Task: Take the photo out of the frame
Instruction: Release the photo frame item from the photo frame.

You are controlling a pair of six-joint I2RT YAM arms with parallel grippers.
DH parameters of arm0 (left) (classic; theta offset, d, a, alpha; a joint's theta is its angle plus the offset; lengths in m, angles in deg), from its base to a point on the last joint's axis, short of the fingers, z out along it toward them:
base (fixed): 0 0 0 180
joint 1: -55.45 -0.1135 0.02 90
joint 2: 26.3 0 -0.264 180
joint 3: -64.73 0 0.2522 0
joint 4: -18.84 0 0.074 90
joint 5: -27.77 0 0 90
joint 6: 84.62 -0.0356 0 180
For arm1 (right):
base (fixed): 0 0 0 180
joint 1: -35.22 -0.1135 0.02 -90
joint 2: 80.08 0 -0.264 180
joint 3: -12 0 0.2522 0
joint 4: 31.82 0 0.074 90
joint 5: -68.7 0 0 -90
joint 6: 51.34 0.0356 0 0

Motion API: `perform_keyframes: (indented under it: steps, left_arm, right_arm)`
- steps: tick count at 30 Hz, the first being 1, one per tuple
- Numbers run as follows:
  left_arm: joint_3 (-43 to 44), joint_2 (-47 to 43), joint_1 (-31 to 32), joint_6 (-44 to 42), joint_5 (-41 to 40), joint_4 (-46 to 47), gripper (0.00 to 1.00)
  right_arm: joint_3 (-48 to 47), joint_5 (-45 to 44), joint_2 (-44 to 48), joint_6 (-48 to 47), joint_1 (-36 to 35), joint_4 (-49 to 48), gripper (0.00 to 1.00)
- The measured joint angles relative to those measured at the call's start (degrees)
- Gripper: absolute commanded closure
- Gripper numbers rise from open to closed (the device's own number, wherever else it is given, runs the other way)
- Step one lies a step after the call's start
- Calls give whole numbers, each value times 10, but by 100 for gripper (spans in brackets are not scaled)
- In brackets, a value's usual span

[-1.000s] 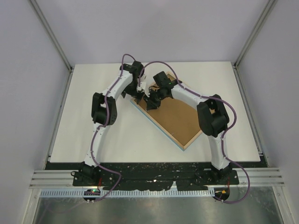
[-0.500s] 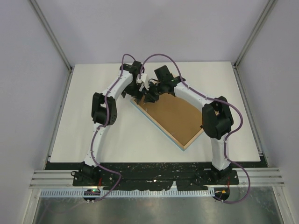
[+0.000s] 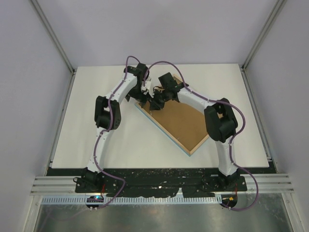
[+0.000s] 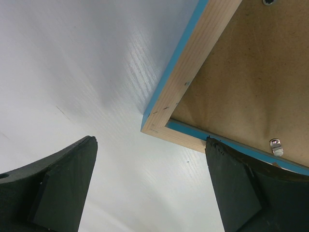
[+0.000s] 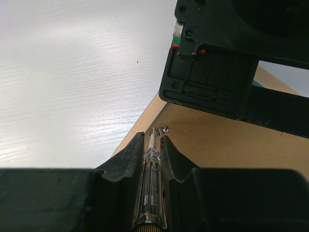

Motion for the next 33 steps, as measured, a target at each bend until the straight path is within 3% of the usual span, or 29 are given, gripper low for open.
perform_keyframes:
  steps: [33]
  left_arm:
    - [0, 0, 0, 0, 0, 0, 2]
  right_arm:
    - [11, -11, -8, -5, 0, -6, 92]
